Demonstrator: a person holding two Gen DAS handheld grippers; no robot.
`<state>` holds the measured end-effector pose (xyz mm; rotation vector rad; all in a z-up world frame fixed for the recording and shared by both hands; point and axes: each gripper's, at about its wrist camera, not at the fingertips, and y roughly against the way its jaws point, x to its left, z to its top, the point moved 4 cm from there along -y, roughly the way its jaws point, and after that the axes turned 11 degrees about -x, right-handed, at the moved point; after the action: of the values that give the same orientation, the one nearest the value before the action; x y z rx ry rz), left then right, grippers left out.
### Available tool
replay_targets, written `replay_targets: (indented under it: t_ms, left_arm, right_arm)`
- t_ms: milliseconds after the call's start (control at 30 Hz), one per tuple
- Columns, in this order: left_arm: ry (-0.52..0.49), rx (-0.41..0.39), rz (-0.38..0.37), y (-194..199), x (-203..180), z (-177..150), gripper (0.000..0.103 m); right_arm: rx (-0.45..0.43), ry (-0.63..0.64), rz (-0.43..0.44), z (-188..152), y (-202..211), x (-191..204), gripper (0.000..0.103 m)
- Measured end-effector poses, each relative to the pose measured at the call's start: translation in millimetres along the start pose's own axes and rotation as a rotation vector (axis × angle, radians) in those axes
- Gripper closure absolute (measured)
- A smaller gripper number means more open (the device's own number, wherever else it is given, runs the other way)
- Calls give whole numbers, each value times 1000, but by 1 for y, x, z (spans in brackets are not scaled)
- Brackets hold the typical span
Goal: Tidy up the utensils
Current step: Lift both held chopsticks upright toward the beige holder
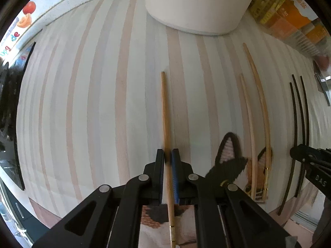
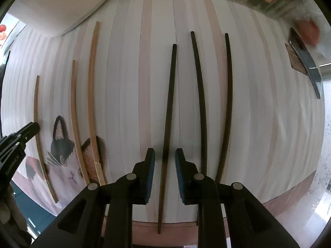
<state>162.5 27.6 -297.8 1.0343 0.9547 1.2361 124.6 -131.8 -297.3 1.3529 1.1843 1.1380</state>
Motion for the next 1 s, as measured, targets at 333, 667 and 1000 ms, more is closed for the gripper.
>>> replay_targets:
  t_ms: [333,667,1000]
  left_arm:
    - [8,17,13,-3,0,0,98]
    - [-10,51,20,-10,-9,4,98]
    - [-21,53,33,-11,-16,8,99]
  right_arm:
    - [-45,26,-11,8,3,29,96]
    - [26,73,-16,21,3,46,96]
    - [41,79,-18,36,-6,41,96]
